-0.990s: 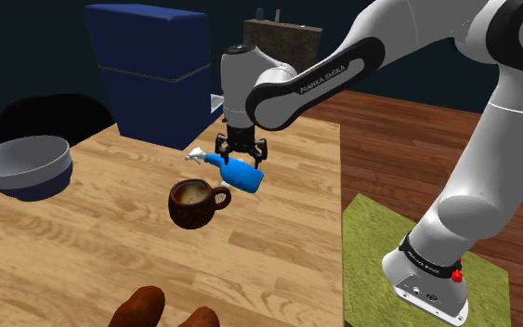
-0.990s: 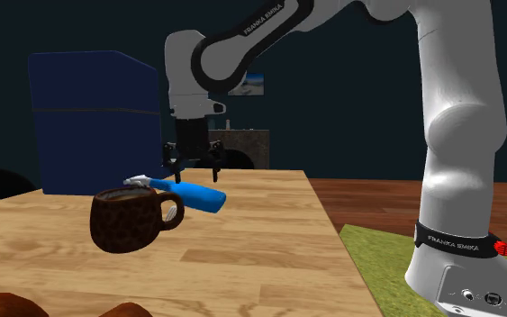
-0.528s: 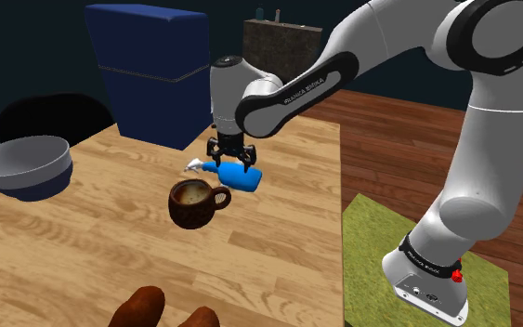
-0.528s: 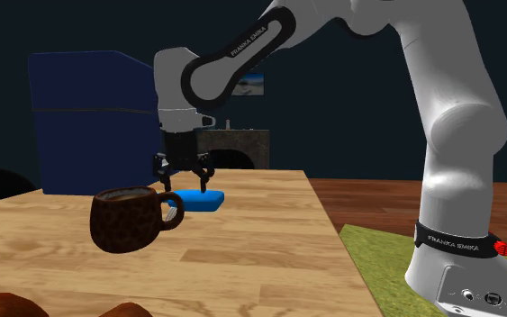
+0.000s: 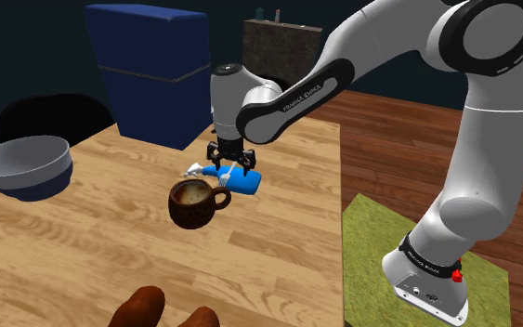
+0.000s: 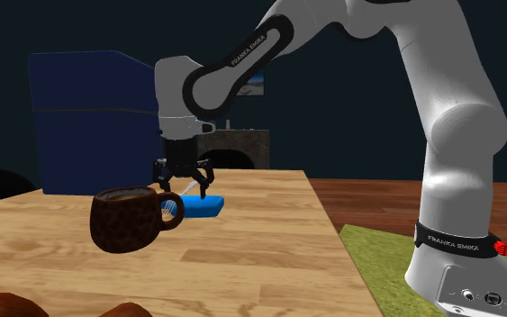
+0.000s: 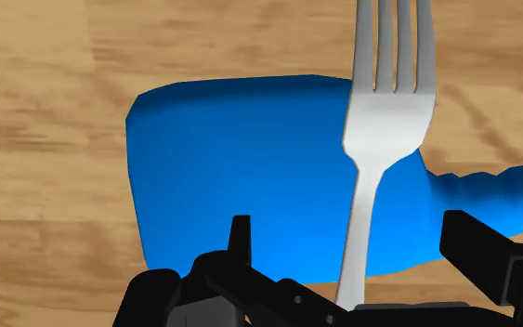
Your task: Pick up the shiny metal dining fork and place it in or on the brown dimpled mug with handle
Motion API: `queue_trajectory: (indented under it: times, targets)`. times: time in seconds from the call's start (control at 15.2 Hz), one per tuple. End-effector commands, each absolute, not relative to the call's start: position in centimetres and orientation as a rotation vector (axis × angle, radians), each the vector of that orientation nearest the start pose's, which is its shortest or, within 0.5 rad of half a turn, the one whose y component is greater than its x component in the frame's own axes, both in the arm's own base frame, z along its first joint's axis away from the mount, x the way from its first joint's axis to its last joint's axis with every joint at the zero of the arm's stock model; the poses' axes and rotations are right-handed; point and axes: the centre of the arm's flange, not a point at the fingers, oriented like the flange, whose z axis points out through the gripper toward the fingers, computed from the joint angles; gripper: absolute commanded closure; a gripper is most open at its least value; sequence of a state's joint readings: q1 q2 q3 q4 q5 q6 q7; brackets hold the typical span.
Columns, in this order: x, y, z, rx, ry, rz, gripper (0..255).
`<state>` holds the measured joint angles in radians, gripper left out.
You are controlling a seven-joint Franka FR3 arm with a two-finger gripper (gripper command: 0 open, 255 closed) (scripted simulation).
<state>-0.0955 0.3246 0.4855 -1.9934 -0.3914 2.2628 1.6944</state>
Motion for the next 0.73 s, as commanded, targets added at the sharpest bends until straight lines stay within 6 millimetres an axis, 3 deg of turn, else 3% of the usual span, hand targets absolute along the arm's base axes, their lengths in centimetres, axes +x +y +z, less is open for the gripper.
queue_trajectory:
  times: [0.0,0.07,0.13,0.66]
  targets:
    - [56.26,20.82,30.95,-2.768,1.647,-0.192,0]
    - [56.26,20.82,30.95,-2.768,1.647,-0.192,0]
    - [56.32,20.77,31.01,-2.768,1.647,-0.192,255]
    - [55.82,21.28,30.83,-2.768,1.647,-0.193,255]
